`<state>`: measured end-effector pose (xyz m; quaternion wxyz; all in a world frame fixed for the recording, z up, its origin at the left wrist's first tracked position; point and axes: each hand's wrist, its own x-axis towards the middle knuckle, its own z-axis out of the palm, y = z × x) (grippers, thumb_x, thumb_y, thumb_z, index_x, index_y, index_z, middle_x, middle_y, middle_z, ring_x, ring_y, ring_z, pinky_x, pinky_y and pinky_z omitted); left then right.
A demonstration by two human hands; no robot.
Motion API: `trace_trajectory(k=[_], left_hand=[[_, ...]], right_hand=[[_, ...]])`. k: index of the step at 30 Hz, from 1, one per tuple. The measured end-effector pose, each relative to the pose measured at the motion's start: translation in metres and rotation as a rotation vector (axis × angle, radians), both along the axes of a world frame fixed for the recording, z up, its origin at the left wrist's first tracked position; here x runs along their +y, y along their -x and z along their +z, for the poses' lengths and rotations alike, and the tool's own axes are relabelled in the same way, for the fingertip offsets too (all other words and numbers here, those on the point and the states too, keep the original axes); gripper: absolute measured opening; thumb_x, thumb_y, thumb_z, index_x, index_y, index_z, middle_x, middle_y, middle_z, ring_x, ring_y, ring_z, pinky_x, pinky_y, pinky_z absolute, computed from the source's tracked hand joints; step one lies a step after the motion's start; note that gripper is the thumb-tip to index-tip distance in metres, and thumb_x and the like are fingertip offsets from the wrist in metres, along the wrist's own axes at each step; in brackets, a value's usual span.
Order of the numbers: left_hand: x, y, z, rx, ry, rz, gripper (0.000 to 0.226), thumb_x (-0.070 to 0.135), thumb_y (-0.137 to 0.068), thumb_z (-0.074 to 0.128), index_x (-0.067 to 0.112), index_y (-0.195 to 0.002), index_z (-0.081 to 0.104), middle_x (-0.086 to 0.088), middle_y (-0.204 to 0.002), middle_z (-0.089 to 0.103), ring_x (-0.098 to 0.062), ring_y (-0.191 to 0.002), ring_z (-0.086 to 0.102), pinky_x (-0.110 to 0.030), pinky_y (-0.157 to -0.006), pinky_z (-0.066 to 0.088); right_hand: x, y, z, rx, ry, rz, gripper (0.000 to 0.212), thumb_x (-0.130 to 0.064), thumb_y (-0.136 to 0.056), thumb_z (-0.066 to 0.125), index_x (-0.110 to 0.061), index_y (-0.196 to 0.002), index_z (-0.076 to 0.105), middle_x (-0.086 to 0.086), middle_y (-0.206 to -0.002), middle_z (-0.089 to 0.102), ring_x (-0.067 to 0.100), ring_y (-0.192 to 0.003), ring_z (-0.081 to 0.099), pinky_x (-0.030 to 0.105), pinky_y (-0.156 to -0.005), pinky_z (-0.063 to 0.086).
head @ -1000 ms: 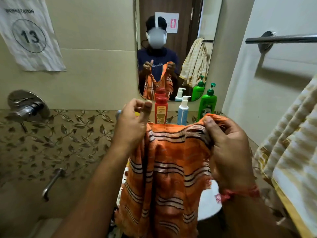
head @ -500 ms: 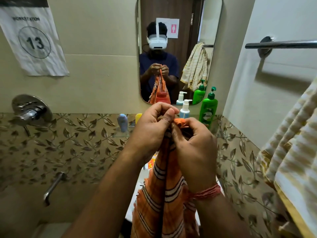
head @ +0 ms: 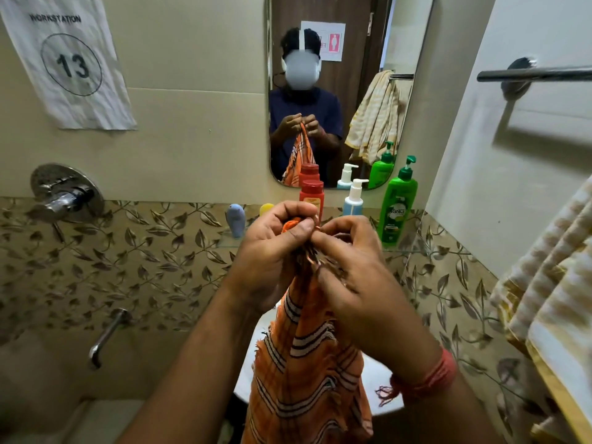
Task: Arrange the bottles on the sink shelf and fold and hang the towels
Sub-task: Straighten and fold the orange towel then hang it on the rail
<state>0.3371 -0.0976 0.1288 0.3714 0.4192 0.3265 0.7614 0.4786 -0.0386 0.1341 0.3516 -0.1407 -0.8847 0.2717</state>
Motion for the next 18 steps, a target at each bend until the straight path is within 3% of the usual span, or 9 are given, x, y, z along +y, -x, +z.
trace_trajectory(k=[2, 4, 7, 10, 14, 16, 18], left_hand=[[0.000, 0.002, -0.005, -0.066, -0.062, -0.040, 0.018, -0.001, -0.092, 0.050, 0.006, -0.101, 0.064, -0.006, -0.091, 0.069, -0.018, -0.085, 0.068, -0.029, -0.077, 0.058], [0.001, 0.001, -0.007, -0.057, -0.100, -0.079, 0.024, -0.004, -0.092, 0.046, 0.006, -0.099, 0.066, -0.006, -0.093, 0.068, -0.017, -0.084, 0.067, -0.027, -0.076, 0.057], [0.000, -0.001, -0.002, 0.021, -0.124, -0.114, 0.034, -0.003, -0.093, 0.042, 0.013, -0.094, 0.072, -0.003, -0.092, 0.068, -0.013, -0.085, 0.066, -0.025, -0.074, 0.055], [-0.004, 0.005, 0.001, 0.172, -0.030, -0.007, 0.029, 0.005, -0.093, 0.048, 0.019, -0.096, 0.074, -0.001, -0.093, 0.068, -0.013, -0.088, 0.065, -0.025, -0.075, 0.054], [-0.011, 0.022, 0.001, 0.702, 0.185, 0.259, 0.018, 0.024, -0.095, 0.063, 0.020, -0.112, 0.067, 0.000, -0.107, 0.068, -0.016, -0.099, 0.067, -0.030, -0.080, 0.056], [-0.016, 0.024, 0.005, 0.791, 0.237, 0.283, 0.019, 0.022, -0.093, 0.066, 0.016, -0.111, 0.067, -0.003, -0.102, 0.070, -0.016, -0.095, 0.070, -0.030, -0.078, 0.059], [-0.019, 0.023, 0.007, 0.748, 0.247, 0.275, 0.016, 0.022, -0.090, 0.066, 0.012, -0.102, 0.069, -0.003, -0.091, 0.073, -0.013, -0.084, 0.072, -0.026, -0.071, 0.058]], right_hand=[[0.013, -0.002, -0.001, 0.140, 0.254, 0.122, 0.026, -0.028, -0.092, 0.053, -0.022, -0.114, 0.067, -0.009, -0.127, 0.047, 0.011, -0.127, 0.048, 0.041, -0.106, 0.045], [0.027, -0.001, -0.005, 0.242, 0.552, 0.253, 0.024, -0.027, -0.092, 0.057, -0.017, -0.113, 0.063, -0.002, -0.125, 0.060, 0.017, -0.122, 0.058, 0.047, -0.103, 0.048], [0.037, 0.002, -0.015, 0.138, 0.746, 0.428, 0.028, -0.035, -0.089, 0.061, -0.021, -0.114, 0.060, 0.006, -0.107, 0.069, 0.022, -0.101, 0.067, 0.041, -0.087, 0.054], [0.036, 0.001, -0.018, 0.153, 0.509, 0.274, 0.016, -0.038, -0.090, 0.062, -0.021, -0.091, 0.063, 0.002, -0.083, 0.066, 0.021, -0.079, 0.064, 0.044, -0.074, 0.052], [0.033, -0.004, -0.014, 0.162, 0.055, -0.032, 0.021, -0.041, -0.093, 0.054, -0.022, -0.087, 0.061, -0.005, -0.074, 0.061, 0.013, -0.069, 0.059, 0.038, -0.063, 0.049], [0.032, -0.009, -0.010, 0.167, 0.037, -0.071, 0.017, -0.037, -0.093, 0.052, -0.024, -0.086, 0.060, -0.008, -0.073, 0.061, 0.009, -0.069, 0.058, 0.031, -0.060, 0.047], [0.033, -0.012, -0.008, 0.169, 0.059, -0.077, 0.017, -0.038, -0.094, 0.051, -0.027, -0.082, 0.057, -0.012, -0.069, 0.059, 0.007, -0.066, 0.056, 0.022, -0.056, 0.043]])
